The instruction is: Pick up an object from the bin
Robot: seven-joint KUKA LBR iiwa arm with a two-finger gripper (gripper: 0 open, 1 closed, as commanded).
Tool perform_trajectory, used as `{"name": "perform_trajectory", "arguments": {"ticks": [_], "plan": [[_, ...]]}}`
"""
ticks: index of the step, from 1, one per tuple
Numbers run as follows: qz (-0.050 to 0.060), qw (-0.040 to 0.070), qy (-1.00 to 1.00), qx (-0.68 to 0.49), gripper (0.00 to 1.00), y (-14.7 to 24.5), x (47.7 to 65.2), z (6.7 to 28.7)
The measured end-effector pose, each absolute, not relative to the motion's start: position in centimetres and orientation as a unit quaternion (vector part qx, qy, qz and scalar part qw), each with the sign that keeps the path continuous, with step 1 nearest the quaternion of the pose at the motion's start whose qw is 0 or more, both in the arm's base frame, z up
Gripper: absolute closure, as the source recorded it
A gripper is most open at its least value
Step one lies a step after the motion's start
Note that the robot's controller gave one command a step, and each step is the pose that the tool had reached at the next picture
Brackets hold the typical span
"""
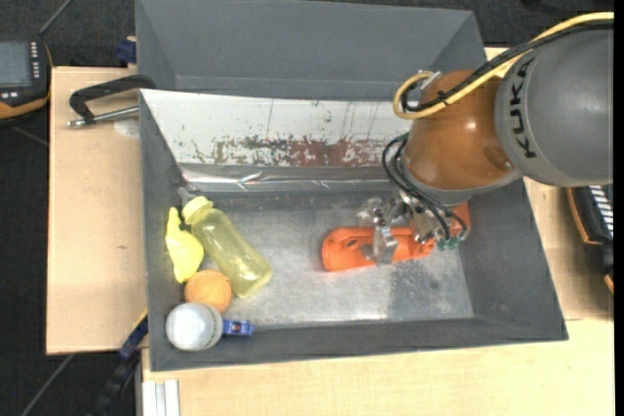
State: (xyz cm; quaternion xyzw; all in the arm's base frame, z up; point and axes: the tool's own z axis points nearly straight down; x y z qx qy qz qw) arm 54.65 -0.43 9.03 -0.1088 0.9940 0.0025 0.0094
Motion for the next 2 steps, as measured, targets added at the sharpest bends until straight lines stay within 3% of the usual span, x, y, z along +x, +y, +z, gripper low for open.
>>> {"name": "perform_trajectory", "arguments": {"ticks": [1, 2], "plan": [[0.003, 0.008, 0.994, -0.109, 1.0, -0.4, 54.5, 7.5], [0.003, 0.011, 0.994, -0.108, 1.0, 0.9, 54.9, 7.7]]}}
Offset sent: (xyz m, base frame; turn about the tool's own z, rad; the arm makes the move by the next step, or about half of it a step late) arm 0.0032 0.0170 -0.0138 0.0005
